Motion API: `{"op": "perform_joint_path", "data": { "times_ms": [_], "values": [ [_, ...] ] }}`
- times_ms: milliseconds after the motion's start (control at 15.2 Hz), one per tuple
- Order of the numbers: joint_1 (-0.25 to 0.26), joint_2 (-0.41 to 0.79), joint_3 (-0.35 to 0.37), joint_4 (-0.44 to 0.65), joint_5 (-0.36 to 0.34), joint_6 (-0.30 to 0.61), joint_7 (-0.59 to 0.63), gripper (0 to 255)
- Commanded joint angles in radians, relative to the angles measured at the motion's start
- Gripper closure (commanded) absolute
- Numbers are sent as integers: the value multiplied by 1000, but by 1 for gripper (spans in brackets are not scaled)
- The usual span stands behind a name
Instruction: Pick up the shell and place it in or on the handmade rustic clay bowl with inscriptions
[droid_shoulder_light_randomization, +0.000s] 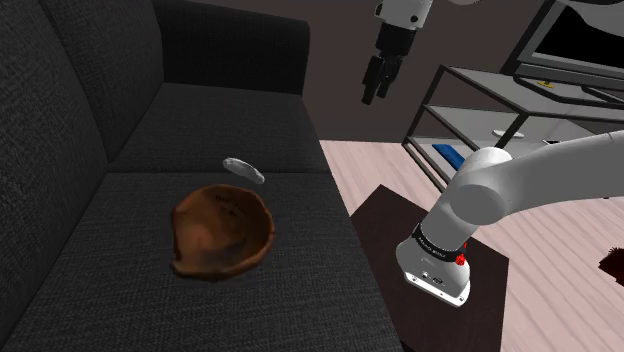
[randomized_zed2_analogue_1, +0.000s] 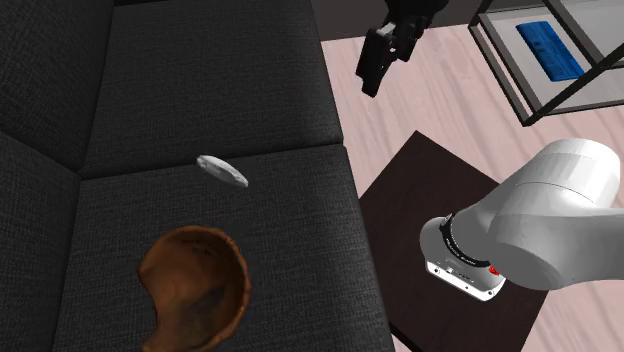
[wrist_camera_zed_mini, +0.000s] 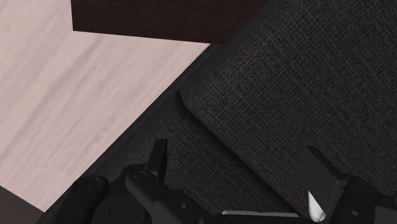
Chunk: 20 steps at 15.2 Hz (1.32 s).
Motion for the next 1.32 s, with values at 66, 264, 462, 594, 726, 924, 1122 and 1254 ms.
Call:
{"op": "perform_joint_path", "data": {
  "times_ms": [66, 264, 462, 594, 726, 924, 1122, 1254],
  "values": [
    [7, 24, 11, -4, 11, 27, 8, 0],
    [26, 104, 43, -7, 44, 107, 31, 0],
    [45, 191, 75, 1, 73, 185, 52, 0],
    [57, 253, 95, 12, 90, 235, 66, 0],
    [68, 318, 115, 29, 105, 283, 79, 0],
    [83, 419, 145, 64, 122, 350, 99, 0],
    [98, 524, 173, 109, 132, 410, 119, 0],
    [108, 595, 190, 145, 135, 446, 134, 0]
  ]
}}
